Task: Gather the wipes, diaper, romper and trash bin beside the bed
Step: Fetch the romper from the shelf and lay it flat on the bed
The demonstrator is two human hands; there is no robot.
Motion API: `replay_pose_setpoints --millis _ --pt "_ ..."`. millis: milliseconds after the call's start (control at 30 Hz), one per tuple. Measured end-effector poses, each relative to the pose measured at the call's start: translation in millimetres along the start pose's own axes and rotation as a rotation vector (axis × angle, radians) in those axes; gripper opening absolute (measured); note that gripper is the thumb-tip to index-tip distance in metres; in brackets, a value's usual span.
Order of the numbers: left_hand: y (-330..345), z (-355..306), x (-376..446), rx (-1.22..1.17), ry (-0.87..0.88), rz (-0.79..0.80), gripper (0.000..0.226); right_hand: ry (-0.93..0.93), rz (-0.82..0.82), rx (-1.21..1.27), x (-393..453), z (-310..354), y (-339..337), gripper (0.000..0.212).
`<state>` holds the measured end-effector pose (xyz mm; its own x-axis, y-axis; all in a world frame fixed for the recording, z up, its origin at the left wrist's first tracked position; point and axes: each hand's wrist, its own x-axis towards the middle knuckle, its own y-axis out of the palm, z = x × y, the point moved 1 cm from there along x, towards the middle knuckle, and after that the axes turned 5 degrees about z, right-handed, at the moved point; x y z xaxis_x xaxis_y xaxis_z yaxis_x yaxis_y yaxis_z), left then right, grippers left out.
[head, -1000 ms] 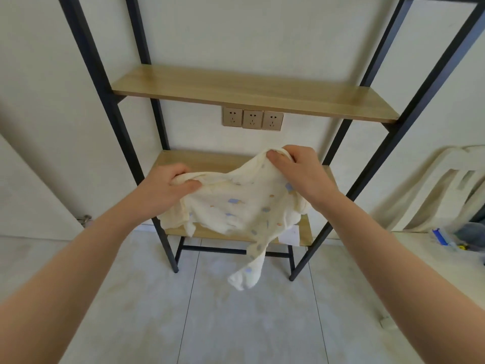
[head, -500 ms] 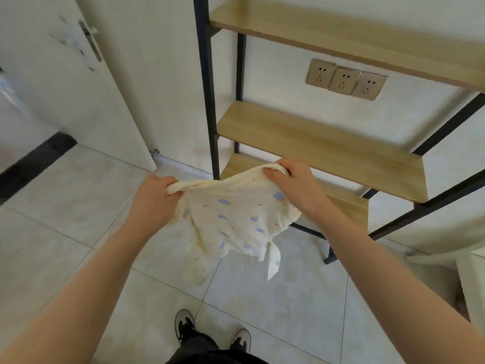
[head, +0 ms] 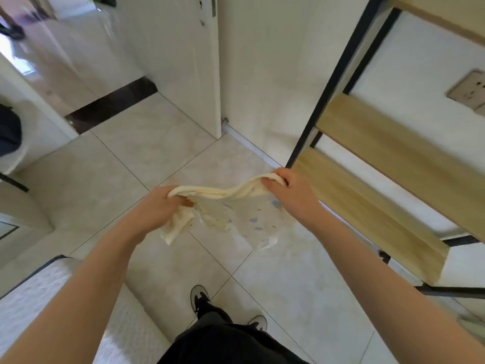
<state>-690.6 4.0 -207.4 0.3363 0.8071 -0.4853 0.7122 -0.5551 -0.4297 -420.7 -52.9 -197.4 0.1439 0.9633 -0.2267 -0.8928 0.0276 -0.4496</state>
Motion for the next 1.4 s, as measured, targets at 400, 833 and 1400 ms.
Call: replay_pose_setpoints --millis 400,833,1400 --pt "-119.3 82.9 4.6 -0.400 0.025 -0.429 0.014 -0.094 0.492 -0.323 68.8 27.1 162.9 0.013" --pt "-214.0 114.7 40.5 -0.327 -0.033 -0.736 0.049 -0.194 0.888 -0.391 179.3 88.1 272.6 0.011" --pt "-321.5 126.2 51.1 -0.394 -0.068 -0.894 0.041 -0.682 1.291 -0.547 323.6 242.0 427.1 0.063"
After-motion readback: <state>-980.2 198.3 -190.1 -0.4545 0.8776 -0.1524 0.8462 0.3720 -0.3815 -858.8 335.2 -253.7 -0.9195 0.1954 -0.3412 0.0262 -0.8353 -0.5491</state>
